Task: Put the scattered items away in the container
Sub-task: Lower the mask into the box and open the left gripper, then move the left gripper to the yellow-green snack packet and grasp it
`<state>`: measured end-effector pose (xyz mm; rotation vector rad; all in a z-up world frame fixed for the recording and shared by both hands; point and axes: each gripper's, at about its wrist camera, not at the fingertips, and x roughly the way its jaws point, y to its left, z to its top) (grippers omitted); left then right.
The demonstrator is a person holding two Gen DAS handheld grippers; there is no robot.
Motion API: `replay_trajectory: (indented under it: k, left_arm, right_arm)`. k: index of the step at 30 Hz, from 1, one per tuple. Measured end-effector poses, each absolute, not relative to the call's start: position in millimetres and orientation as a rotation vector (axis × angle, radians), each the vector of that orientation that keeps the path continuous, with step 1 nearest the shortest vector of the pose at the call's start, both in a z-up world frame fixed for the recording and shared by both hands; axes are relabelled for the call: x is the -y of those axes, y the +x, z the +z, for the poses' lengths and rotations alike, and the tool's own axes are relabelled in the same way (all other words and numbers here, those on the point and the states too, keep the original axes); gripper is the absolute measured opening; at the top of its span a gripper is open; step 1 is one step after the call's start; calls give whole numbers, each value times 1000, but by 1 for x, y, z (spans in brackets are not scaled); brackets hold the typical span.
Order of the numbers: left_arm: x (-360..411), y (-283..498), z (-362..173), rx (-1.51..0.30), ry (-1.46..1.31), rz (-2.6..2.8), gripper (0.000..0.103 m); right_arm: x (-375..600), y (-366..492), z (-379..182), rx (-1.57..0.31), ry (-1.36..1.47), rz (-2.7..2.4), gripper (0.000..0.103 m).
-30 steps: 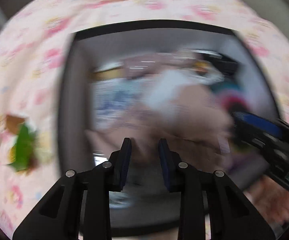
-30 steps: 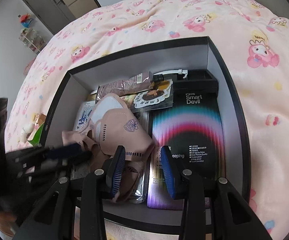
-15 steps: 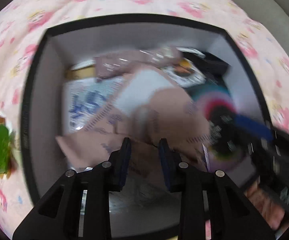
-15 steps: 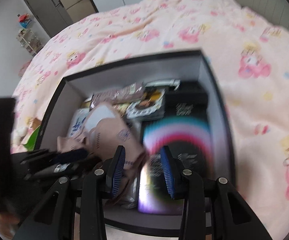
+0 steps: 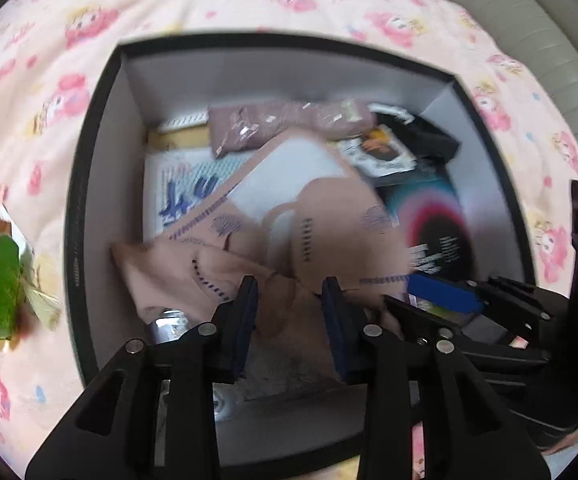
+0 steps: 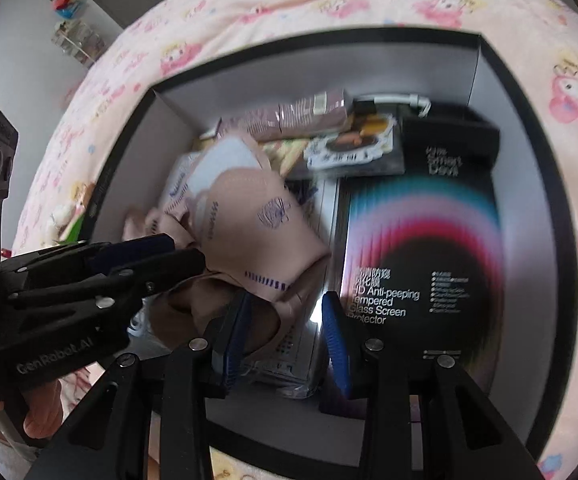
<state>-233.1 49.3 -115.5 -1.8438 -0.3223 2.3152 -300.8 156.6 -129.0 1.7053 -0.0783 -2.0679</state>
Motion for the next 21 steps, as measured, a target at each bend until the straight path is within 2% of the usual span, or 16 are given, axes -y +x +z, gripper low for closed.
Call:
replay_trajectory:
  k: [2, 5, 7, 13, 18, 21]
  left_arm:
    - [-42, -236, -117, 380, -1844, 2315, 33]
    - [-35, -227, -111, 289, -1882, 2425, 30]
    - [-35, -223, -107, 305, -1857, 2426, 32]
    - [-39, -193, -70, 302, -1596, 2510, 33]
    - [-43, -160, -33, 294, -1400, 2566, 39]
    - [-47, -139, -19, 302, -1307, 2587, 50]
  right_arm:
    - [-156, -301, -132, 96, 1726, -2056, 33]
    - [-153, -299, -128, 45, 1696, -2094, 33]
    - [-152, -298, -127, 29, 1688, -2120, 33]
    - [-160, -279, -93, 76, 1563, -2230, 33]
    - [-162, -246, -49, 66, 1373, -2359, 33]
    - [-172, -229, -31, 83, 1296, -2415, 33]
